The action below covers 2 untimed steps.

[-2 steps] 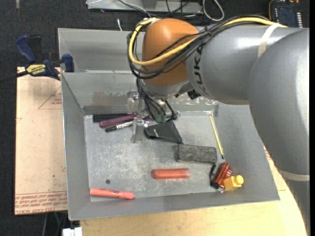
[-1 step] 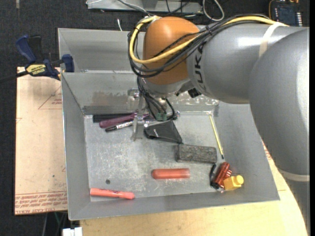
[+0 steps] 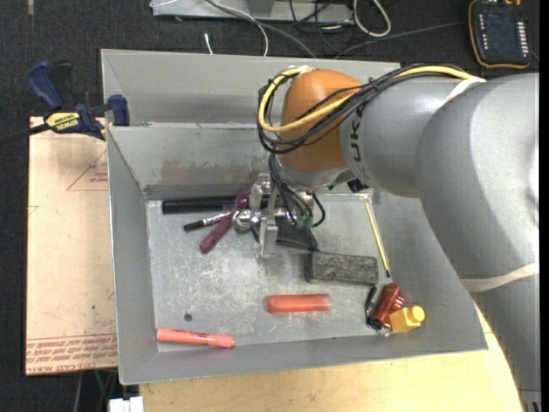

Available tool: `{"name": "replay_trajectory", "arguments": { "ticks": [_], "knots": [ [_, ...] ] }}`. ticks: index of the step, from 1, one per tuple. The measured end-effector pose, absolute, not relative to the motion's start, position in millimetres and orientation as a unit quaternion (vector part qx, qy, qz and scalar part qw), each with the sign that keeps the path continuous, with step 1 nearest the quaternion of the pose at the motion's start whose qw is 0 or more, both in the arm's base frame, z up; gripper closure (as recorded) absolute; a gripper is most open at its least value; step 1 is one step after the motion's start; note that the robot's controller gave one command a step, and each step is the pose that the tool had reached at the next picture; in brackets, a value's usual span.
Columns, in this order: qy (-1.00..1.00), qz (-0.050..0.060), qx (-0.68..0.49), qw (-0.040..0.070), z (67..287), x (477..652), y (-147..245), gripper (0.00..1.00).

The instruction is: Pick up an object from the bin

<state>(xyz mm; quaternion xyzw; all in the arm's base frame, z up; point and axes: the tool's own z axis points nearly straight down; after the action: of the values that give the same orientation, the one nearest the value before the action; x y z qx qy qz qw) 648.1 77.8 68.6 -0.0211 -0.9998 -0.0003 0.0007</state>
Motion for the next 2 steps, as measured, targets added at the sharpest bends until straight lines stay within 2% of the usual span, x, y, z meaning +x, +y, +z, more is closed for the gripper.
{"name": "replay_trajectory", "arguments": {
  "ticks": [1, 2],
  "knots": [
    [-0.982, -0.004, -0.189, -0.007, 117.4, 641.4, 78.1, 0.0],
    [-0.988, -0.001, -0.152, 0.0, 99.4, 637.3, 54.6, 0.0]
  ]
}}
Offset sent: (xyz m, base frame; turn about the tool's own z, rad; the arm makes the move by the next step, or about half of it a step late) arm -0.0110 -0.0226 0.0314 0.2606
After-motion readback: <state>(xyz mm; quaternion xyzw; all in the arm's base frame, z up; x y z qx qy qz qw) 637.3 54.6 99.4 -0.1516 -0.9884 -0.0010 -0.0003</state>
